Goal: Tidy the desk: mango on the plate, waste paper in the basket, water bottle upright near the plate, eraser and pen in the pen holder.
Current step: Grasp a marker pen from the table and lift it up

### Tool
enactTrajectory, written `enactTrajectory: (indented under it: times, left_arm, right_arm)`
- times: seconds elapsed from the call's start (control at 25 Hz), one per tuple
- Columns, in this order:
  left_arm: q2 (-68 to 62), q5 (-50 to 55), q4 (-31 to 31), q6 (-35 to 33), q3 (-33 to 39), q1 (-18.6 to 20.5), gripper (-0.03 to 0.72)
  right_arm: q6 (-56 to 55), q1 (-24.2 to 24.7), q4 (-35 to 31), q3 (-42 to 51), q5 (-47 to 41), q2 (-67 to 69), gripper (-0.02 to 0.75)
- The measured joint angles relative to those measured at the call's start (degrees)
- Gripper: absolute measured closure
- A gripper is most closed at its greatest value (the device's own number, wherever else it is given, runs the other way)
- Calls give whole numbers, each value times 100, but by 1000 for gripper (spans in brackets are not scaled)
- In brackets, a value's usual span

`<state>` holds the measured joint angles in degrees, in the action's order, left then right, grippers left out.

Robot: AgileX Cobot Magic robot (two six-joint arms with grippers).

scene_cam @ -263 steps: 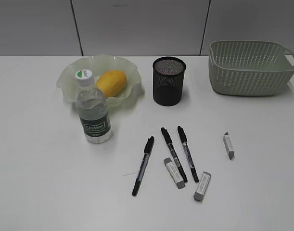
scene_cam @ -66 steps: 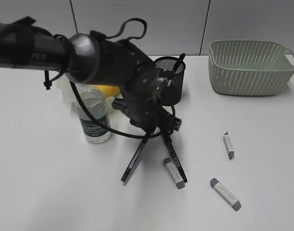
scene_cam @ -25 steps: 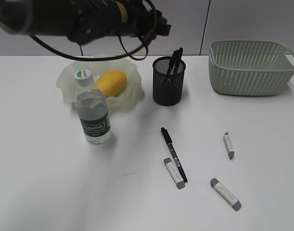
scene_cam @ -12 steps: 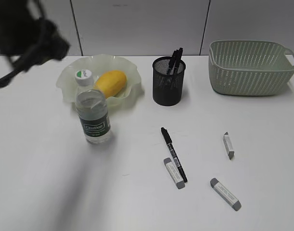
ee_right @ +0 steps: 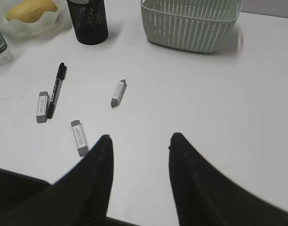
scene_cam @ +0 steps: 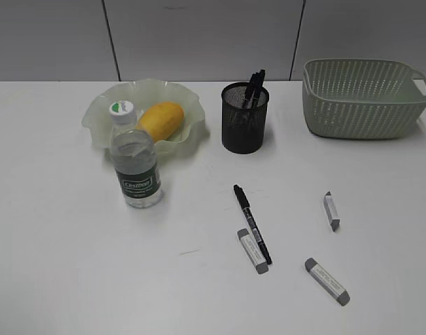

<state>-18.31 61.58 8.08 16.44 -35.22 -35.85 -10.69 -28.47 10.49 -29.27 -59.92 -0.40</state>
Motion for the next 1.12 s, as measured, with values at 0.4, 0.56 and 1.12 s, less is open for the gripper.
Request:
enactTrajectory:
  times: [0.4,0.56,1.12]
  left_arm:
    - [1139,-25,-110,-76,422,0,117]
    - [1143,-27,-121,-78,433,0,139]
    - [1866,-32,-223,-78,433,1683,162]
  right_arm:
    - [0,0,0,0,0,0,434]
    - [0,0,0,0,0,0,438]
    - [211,0,-458,-285,1197,2354,379]
